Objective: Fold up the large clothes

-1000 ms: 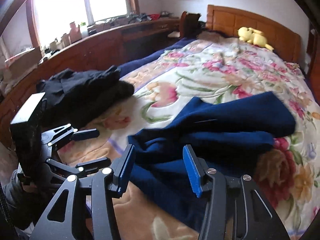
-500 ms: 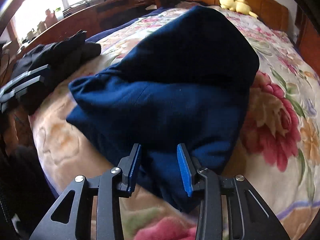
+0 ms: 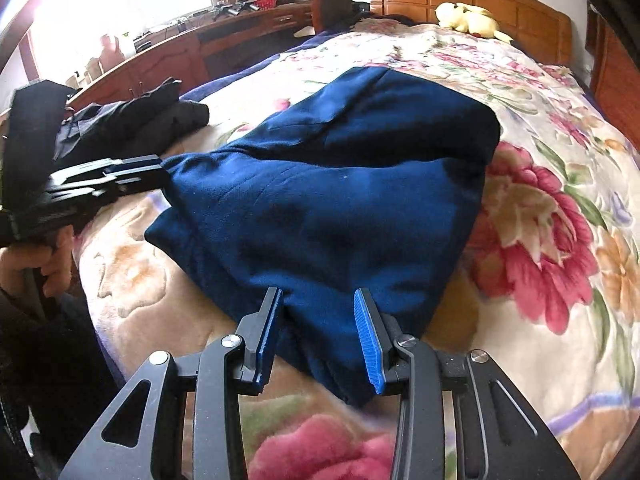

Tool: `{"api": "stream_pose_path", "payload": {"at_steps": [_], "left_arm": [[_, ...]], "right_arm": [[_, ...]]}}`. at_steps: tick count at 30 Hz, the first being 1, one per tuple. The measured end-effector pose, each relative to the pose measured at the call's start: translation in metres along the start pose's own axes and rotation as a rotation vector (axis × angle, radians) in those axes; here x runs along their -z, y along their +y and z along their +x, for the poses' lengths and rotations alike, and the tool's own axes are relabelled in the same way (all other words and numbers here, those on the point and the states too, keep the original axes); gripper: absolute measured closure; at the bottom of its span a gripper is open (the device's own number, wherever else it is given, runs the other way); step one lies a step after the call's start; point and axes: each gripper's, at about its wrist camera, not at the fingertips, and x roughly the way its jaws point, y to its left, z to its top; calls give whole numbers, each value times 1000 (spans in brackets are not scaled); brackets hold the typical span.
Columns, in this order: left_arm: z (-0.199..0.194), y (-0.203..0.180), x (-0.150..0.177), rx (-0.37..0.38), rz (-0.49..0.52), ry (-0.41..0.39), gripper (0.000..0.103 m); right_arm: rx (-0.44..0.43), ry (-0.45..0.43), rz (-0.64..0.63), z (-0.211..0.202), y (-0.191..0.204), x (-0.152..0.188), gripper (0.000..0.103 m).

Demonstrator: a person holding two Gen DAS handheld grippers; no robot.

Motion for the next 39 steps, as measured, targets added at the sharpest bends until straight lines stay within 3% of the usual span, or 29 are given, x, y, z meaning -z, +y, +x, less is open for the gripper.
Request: {"api": "stream_pose_path", "payload": {"at_steps": [2,6,10,21,25,27,31,34,36,39], "left_arm": [[-1,-4,3,-9,30,7,80],[-16,-11,11,3,53,-11,86],[-41,-24,25,-31,105,-47,102],[-38,-5,34,-82,25,-40,102],[-36,2,33,-103,4,-37,102],[-36,5,31,-128,-2,-41,102],[-36,10,25,-151,-10,-45,101],[-39,13,22,-163,-13,-59,91],[-40,15,22,-159,-21,-67,78],[-41,20,20,-156,-37,-72,75]], "right_arm": [[9,-7,-1,-7,-3,-1,65],[36,-26,-14,-12,-12,-8,65],[52,-61,-29,-11,-24,-30,65],[111,-43,-108,63,-49,-123,65],[112,-86,-164,75,-36,-156,40],[82,-84,-175,82,-30,-173,32],[49,-27,-196,105,-20,-198,30],[34,37,-203,124,-24,-210,30],[29,87,-202,136,-30,-219,30],[1,139,-201,148,-45,-234,30]]}}
